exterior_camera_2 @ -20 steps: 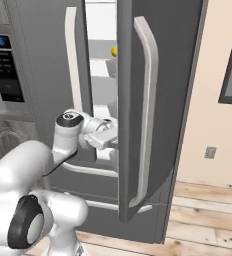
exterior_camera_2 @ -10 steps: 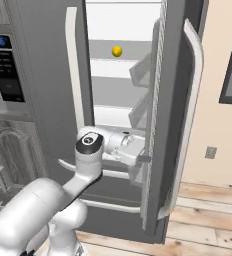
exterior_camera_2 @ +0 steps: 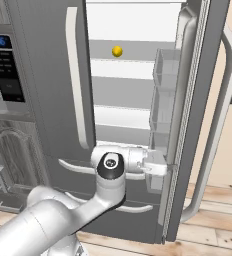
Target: Retrieve a lemon from the fridge and place it on the cutting board with the fish.
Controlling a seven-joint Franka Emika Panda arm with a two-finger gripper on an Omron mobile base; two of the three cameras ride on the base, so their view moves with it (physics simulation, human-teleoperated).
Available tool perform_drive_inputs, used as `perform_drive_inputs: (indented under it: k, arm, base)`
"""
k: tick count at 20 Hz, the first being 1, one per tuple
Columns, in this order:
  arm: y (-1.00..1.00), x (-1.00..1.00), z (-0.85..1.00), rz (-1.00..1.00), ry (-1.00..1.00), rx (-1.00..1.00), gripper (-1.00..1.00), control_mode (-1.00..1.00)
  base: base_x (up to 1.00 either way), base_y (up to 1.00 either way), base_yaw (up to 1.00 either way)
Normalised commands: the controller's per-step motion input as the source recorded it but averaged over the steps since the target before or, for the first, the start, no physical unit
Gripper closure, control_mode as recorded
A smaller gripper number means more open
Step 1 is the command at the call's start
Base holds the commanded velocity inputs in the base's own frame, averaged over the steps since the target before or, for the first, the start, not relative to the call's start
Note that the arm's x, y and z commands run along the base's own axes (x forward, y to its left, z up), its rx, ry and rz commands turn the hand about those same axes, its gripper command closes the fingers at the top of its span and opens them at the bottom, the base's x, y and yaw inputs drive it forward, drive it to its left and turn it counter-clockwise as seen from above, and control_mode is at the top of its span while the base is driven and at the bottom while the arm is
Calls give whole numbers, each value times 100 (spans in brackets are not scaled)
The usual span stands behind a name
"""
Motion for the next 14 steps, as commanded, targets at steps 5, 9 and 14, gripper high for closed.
perform_drive_inputs:
  k: [5, 9, 14]
  arm:
    - [98, 4, 16, 4, 4, 24, -100, -100]
    - [100, 19, 41, 0, 11, 29, -100, -100]
    - [97, 36, 58, -4, 10, 40, -100, -100]
  base:
    - [0, 0, 0]
    - [0, 0, 0]
    - [0, 0, 0]
